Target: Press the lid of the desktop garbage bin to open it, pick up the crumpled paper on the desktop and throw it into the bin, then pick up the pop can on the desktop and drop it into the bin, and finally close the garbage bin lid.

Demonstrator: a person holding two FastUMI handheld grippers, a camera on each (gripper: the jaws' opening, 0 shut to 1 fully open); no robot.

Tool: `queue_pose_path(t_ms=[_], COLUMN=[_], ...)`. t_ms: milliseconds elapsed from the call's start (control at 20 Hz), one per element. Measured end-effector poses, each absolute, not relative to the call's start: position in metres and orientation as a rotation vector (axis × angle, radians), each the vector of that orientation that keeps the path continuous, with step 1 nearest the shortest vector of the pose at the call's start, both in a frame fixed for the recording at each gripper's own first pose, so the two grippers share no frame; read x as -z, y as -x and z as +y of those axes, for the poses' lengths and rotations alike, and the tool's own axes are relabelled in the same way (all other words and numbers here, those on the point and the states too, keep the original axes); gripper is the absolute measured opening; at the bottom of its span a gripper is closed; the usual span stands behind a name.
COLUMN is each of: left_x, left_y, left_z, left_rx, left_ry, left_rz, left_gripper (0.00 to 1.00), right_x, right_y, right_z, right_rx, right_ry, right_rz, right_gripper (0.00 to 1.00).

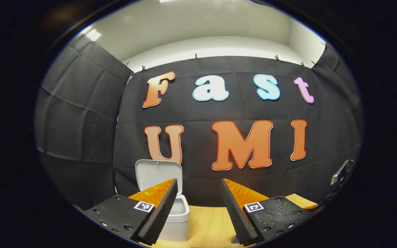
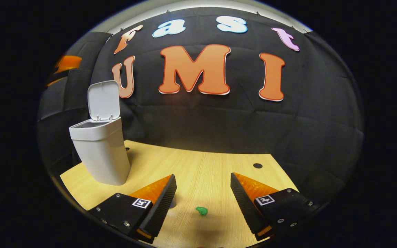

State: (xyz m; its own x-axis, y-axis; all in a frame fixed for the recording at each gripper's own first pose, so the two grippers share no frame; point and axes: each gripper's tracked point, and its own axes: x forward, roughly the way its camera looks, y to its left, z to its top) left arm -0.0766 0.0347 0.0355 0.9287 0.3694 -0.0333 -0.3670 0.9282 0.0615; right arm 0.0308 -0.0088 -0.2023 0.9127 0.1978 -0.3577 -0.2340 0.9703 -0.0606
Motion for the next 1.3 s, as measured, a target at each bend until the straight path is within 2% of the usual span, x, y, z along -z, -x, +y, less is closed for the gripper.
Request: queue_pose_path(t_ms=[200,650,800,900,950,1000,1050,1100,1150,1200,1250,1300], left_x=[-0.033,-0.031,-0.026,-0.02,-0.018,-0.016,-0.013,-0.011,-0.008,-0.007,-0.005,-0.004], left_y=[0.087,0.119,0.13,0.134,0.137,0.138,0.14,0.14,0.141,0.141,0.14,0.139], left_z=[0.018,0.023,0.027,0.027,0.029,0.03,0.031,0.033,0.033,0.033,0.033,0.033], left_rx=[-0.36,-0.416,-0.429,-0.432,-0.434,-0.435,-0.435,-0.433,-0.43,-0.424,-0.419,-0.413], left_ry=[-0.059,-0.141,-0.16,-0.159,-0.159,-0.158,-0.157,-0.156,-0.155,-0.153,-0.151,-0.148], left_rz=[0.077,0.153,0.189,0.213,0.223,0.232,0.239,0.247,0.255,0.261,0.266,0.267], left_gripper=[0.8,0.8,0.8,0.8,0.8,0.8,0.8,0.8,0.84,0.83,0.88,0.83], right_x=[0.256,0.382,0.401,0.409,0.415,0.422,0.427,0.428,0.427,0.426,0.425,0.422], right_y=[-0.038,-0.044,-0.053,-0.053,-0.052,-0.049,-0.049,-0.048,-0.047,-0.047,-0.046,-0.045], right_z=[-0.017,-0.016,-0.015,-0.017,-0.02,-0.021,-0.018,-0.015,-0.014,-0.013,-0.01,-0.008], right_rx=[-0.215,-0.248,-0.23,-0.213,-0.199,-0.202,-0.213,-0.224,-0.227,-0.227,-0.229,-0.235], right_ry=[0.12,0.207,0.221,0.22,0.235,0.244,0.238,0.236,0.241,0.245,0.239,0.228], right_rz=[0.452,0.709,0.742,0.769,0.788,0.812,0.82,0.822,0.82,0.817,0.817,0.817], right_gripper=[0.94,0.94,0.89,0.8,0.62,0.56,0.43,0.45,0.29,0.23,0.17,0.14])
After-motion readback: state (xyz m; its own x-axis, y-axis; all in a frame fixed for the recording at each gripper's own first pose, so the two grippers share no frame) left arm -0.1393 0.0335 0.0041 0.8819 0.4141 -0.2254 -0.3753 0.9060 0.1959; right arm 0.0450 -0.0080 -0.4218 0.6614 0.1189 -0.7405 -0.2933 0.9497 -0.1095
